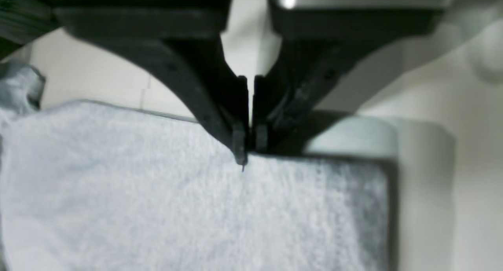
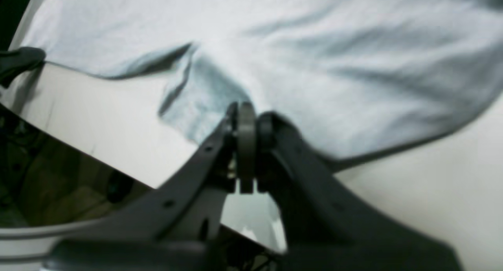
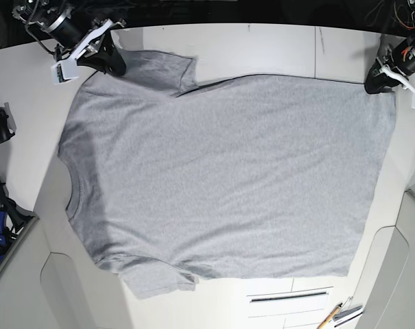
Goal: Fold the T-shirt properly
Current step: 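Lift the edge with both grippers and fold it over the shirt body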
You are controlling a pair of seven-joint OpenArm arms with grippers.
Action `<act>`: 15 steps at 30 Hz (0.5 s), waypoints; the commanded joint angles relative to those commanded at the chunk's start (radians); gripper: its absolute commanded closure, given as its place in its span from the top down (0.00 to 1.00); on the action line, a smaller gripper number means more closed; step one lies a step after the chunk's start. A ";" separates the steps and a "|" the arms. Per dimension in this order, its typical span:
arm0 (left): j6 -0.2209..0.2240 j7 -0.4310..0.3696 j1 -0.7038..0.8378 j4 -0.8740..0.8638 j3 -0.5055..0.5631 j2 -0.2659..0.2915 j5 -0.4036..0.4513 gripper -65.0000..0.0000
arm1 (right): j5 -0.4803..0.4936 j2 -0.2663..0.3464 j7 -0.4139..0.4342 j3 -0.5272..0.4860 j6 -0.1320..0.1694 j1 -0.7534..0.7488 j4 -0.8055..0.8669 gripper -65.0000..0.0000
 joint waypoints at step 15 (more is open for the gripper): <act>0.000 0.111 -0.027 0.156 -0.013 -0.019 -0.140 0.00 | 0.245 0.005 -0.123 0.237 0.029 0.022 0.047 0.00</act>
